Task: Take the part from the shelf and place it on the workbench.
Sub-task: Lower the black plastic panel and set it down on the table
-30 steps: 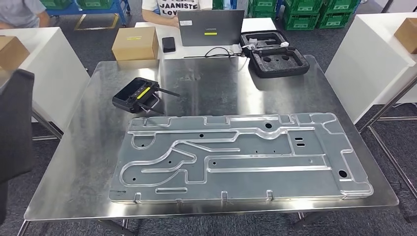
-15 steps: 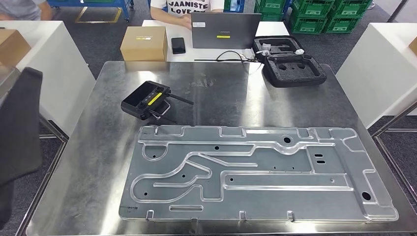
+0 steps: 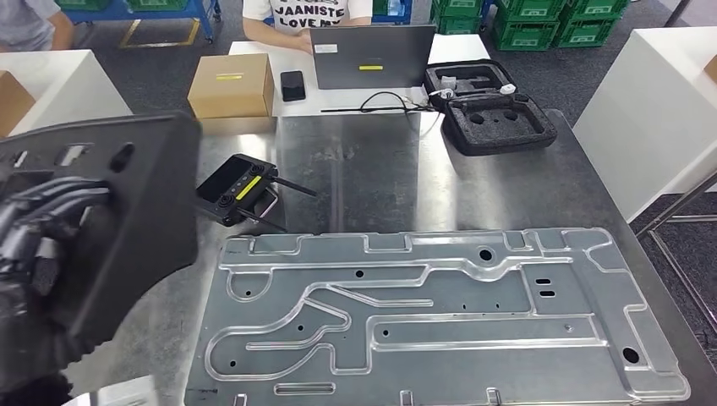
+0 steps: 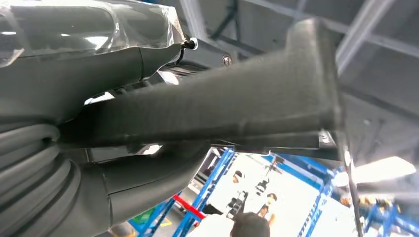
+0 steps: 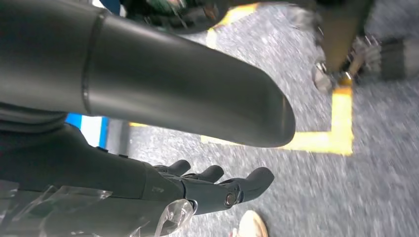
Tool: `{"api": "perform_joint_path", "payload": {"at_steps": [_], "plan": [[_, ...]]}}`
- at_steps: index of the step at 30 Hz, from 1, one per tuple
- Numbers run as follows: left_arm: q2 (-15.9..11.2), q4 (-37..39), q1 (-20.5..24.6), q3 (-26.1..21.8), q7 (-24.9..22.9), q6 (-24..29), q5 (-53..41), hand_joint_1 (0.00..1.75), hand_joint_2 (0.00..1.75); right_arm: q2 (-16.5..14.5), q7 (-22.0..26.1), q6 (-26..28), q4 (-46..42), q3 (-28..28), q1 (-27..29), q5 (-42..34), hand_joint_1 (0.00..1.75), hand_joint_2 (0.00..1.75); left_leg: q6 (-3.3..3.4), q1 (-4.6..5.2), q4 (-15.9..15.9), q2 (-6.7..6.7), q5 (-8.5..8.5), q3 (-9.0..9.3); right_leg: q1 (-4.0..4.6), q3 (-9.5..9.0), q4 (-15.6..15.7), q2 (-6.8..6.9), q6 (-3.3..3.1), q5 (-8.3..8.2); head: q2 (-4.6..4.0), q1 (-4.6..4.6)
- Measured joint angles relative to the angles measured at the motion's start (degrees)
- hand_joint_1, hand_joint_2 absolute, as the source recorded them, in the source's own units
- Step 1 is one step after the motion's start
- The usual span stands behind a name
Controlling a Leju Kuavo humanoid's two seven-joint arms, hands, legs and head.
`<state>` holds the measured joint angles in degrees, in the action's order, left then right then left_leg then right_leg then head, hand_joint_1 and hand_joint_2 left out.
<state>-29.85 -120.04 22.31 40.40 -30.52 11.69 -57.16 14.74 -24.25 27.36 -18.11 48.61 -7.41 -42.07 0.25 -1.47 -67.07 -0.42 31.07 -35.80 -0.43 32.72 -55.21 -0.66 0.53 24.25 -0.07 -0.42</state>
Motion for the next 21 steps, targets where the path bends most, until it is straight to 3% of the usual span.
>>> {"api": "perform_joint_path", "payload": {"at_steps": [2, 3, 6, 8, 9, 11, 13, 14, 15, 17, 19, 21], "plan": [[1.04, 2.32, 2.37, 2.35, 0.15, -2.48, -2.44, 1.75, 1.75, -0.44, -0.14, -0.36, -0.01, 0.29, -0.54, 0.63, 0.0, 0.0, -0.32, -0.19, 7.66, -0.09, -4.24, 2.2, -0.15, -0.29, -0.04, -0.27, 0.61, 0.24, -0.01, -0.02], [1.53, 3.43, 3.44, 3.5, 0.31, -3.76, -3.56, 1.75, 1.75, -0.61, -0.15, -0.48, -0.01, 0.44, -0.84, 0.92, 0.0, 0.0, -0.04, -0.1, 10.05, -0.13, -5.44, 2.87, -0.15, -0.16, -0.01, -0.37, 0.98, 0.25, -0.01, -0.03], [2.74, 5.94, 6.08, 6.27, 1.12, -7.53, -5.29, 1.75, 1.75, -1.03, -0.15, -1.01, -0.01, 0.91, -1.49, 1.57, 0.0, 0.0, 1.68, 0.37, 10.83, -0.21, -6.03, 2.91, -0.14, 0.29, 0.32, -0.49, 1.96, 0.02, 0.0, 0.0], [3.59, 7.39, 7.72, 7.96, 1.86, -9.48, -5.52, 1.75, 1.75, -1.35, -0.16, -1.36, -0.02, 1.26, -1.84, 1.88, 0.0, 0.0, 2.4, 0.25, 11.11, -0.16, -6.31, 3.19, -0.24, 0.82, -1.18, -0.25, 2.53, 1.04, 0.0, 0.15], [4.05, 8.07, 8.5, 8.79, 2.24, -10.25, -5.62, 1.75, 1.75, -1.51, -0.16, -1.49, -0.02, 1.41, -1.99, 2.01, 0.0, 0.0, 2.69, 0.14, 11.26, -0.09, -6.36, 3.37, -0.26, 1.92, -3.58, -0.11, 2.77, 2.33, 0.0, 0.22], [4.87, 9.51, 9.83, 10.42, 3.07, -11.63, -6.15, 1.75, 1.75, -1.89, -0.16, -1.76, -0.03, 1.56, -2.13, 2.28, 0.0, 0.0, 3.08, 0.19, 11.29, 0.04, -6.26, 3.55, -0.3, 6.2, -12.06, 0.06, 3.09, 5.85, 0.0, 0.32], [5.59, 10.89, 10.58, 12.0, 3.71, -12.67, -6.72, 1.75, 1.75, -2.19, -0.16, -2.09, -0.03, 1.62, -2.12, 2.53, 0.0, 0.0, 3.25, 0.29, 11.28, 0.05, -6.1, 3.68, -0.32, 9.96, -18.52, 0.08, 3.2, 7.49, 0.0, 0.33], [5.93, 11.48, 10.78, 12.67, 3.9, -12.96, -6.94, 1.75, 1.75, -2.31, -0.23, -2.22, -0.03, 1.67, -2.12, 2.57, 0.0, 0.0, 3.28, 0.31, 11.28, 0.03, -6.01, 3.8, -0.33, 10.16, -18.22, 0.09, 3.15, 6.6, 0.0, 0.33], [6.3, 12.07, 11.03, 13.28, 4.06, -13.18, -7.15, 1.75, 1.75, -2.42, -0.3, -2.3, -0.03, 1.73, -2.12, 2.67, 0.0, 0.0, 3.28, 0.31, 11.28, -0.02, -5.9, 3.96, -0.33, 9.24, -15.77, 0.11, 3.04, 4.85, 0.0, 0.33], [7.16, 13.44, 11.74, 14.44, 4.44, -13.46, -7.5, 1.75, 1.75, -2.55, -0.43, -2.42, -0.03, 1.89, -2.16, 2.93, 0.0, 0.0, 3.06, 0.34, 11.31, -0.13, -5.6, 4.36, -0.3, 5.13, -6.89, 0.24, 2.74, 0.66, 0.0, 0.32], [8.02, 14.89, 12.42, 15.44, 4.9, -13.6, -7.63, 1.75, 1.75, -2.71, -0.43, -2.49, -0.03, 2.08, -2.39, 3.2, 0.0, 0.0, 2.57, 0.53, 11.36, -0.17, -5.31, 4.53, 0.0, 2.31, -0.82, 0.3, 2.49, -1.31, 0.0, 0.34], [8.95, 16.53, 12.94, 16.42, 5.33, -13.49, -7.27, 0.87, 1.75, -2.95, -0.43, -2.52, -0.03, 2.32, -2.67, 3.55, 0.0, 0.0, 1.99, 0.68, 11.66, -0.13, -5.22, 4.64, 0.31, 1.93, 0.26, 0.22, 2.21, -1.45, 0.0, 0.36]]}}
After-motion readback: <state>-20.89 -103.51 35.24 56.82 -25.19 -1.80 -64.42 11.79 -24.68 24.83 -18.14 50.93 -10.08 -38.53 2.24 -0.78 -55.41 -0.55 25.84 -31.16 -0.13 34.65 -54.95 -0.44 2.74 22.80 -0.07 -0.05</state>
